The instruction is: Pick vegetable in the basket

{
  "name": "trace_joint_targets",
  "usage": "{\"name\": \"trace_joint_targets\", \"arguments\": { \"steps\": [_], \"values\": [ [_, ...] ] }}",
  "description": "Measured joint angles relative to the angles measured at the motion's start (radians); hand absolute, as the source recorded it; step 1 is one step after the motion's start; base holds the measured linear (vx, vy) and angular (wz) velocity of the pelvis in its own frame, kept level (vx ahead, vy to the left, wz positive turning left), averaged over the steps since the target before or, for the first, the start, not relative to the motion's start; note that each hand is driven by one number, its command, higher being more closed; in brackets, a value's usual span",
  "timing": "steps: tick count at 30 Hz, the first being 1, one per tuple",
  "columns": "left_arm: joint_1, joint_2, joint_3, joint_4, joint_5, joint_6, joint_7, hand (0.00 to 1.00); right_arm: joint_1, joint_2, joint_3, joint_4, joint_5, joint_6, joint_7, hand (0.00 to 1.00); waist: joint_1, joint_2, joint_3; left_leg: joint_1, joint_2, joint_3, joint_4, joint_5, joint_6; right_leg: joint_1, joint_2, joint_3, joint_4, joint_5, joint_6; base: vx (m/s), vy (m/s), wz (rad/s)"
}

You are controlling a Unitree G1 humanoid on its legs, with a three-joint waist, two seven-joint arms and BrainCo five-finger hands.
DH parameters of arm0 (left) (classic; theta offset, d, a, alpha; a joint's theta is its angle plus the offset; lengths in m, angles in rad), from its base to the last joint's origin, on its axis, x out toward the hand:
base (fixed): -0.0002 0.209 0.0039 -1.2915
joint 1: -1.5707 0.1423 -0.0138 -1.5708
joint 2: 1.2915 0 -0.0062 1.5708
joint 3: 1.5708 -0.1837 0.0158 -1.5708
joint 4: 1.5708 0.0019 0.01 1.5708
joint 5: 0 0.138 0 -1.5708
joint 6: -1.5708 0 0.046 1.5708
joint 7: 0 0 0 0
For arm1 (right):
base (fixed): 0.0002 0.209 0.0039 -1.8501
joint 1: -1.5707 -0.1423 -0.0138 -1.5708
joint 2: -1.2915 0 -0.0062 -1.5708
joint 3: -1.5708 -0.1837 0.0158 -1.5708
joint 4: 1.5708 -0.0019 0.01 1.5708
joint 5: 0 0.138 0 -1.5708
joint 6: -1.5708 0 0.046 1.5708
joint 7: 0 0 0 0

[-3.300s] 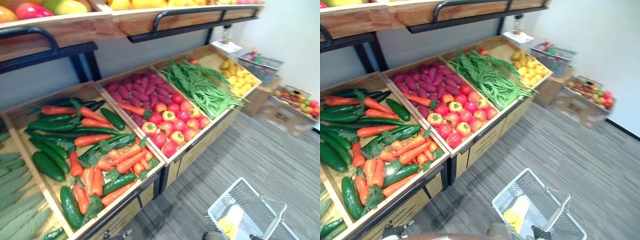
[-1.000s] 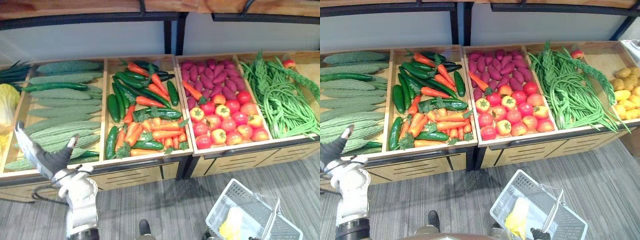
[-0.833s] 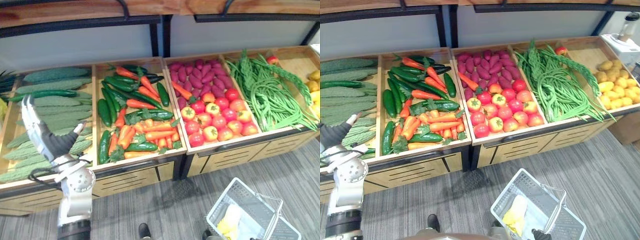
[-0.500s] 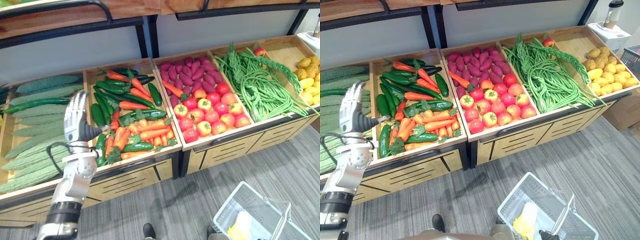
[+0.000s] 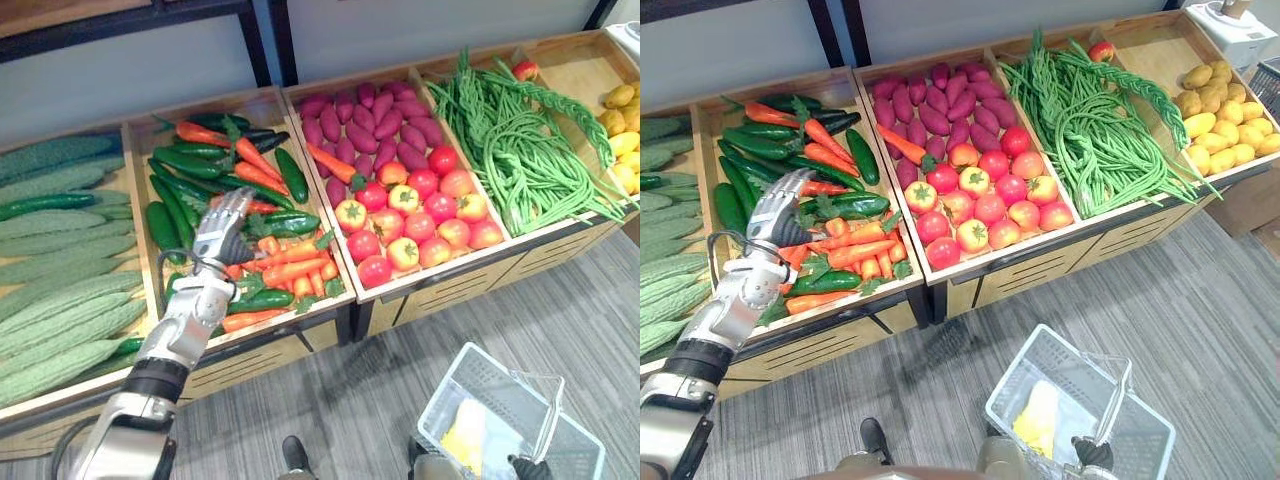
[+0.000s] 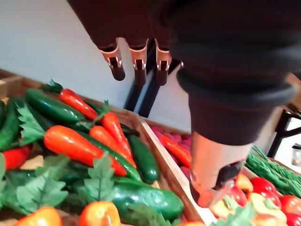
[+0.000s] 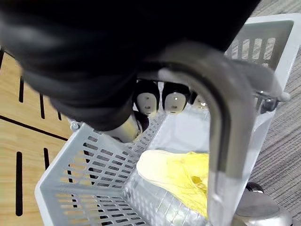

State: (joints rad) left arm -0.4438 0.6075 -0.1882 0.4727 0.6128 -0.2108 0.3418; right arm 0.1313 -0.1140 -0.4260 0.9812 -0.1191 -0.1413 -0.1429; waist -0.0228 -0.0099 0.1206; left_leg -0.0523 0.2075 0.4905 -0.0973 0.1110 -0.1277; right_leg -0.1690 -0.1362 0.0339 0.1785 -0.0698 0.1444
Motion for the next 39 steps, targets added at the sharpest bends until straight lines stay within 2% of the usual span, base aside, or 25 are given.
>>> {"name": "trace_joint_targets", "arguments": {
  "steps": [4, 8, 18, 22, 30, 39],
  "values": [
    [-0.045, 0.000, -0.053, 0.004, 0.000, -0.022, -0.030, 0.00, -0.015, 0.000, 0.006, -0.031, -0.001, -0.001, 0.001, 1.00, 0.004, 0.004, 0.015, -0.028, -0.002, 0.005, 0.000, 0.000, 0.000, -0.042, -0.007, 0.004, 0.021, 0.002, 0.002, 0.01, 0.001, -0.01],
    [-0.078, 0.000, -0.082, 0.039, -0.001, -0.021, -0.045, 0.00, -0.026, 0.000, 0.008, -0.043, -0.001, -0.001, 0.000, 1.00, 0.009, 0.006, 0.038, -0.032, -0.003, 0.019, 0.000, 0.000, 0.000, -0.058, -0.008, 0.020, 0.024, 0.006, 0.008, -0.03, 0.001, -0.10],
    [-0.123, -0.014, -0.091, 0.102, -0.003, -0.019, -0.109, 0.00, -0.020, -0.016, 0.011, -0.064, -0.001, 0.003, 0.000, 1.00, 0.002, 0.015, 0.061, -0.067, -0.003, 0.025, -0.007, 0.012, 0.005, -0.070, -0.016, 0.030, -0.036, 0.022, 0.014, -0.07, -0.015, -0.04],
    [-0.132, -0.018, -0.091, 0.125, -0.002, -0.019, -0.113, 0.00, -0.019, -0.028, 0.011, -0.062, -0.001, 0.007, 0.000, 1.00, -0.002, 0.020, 0.064, -0.068, -0.004, 0.040, -0.007, 0.021, 0.006, -0.072, -0.017, 0.031, -0.040, 0.029, 0.016, -0.01, -0.003, -0.02],
    [-0.159, -0.053, -0.079, 0.210, -0.001, 0.016, -0.113, 0.00, -0.023, -0.028, 0.013, -0.063, -0.001, 0.007, 0.000, 1.00, -0.001, 0.016, 0.066, -0.082, -0.008, 0.047, -0.007, 0.033, 0.018, -0.081, -0.020, 0.035, -0.053, 0.039, 0.020, 0.04, -0.003, 0.00],
    [-0.176, -0.087, -0.036, 0.252, 0.000, 0.049, -0.110, 0.00, -0.028, -0.028, 0.036, -0.063, -0.001, 0.007, 0.000, 1.00, -0.002, 0.011, 0.069, -0.086, -0.003, 0.051, -0.007, 0.036, 0.013, -0.091, -0.008, 0.047, -0.053, 0.045, 0.014, 0.04, -0.008, -0.04]
  ]
}}
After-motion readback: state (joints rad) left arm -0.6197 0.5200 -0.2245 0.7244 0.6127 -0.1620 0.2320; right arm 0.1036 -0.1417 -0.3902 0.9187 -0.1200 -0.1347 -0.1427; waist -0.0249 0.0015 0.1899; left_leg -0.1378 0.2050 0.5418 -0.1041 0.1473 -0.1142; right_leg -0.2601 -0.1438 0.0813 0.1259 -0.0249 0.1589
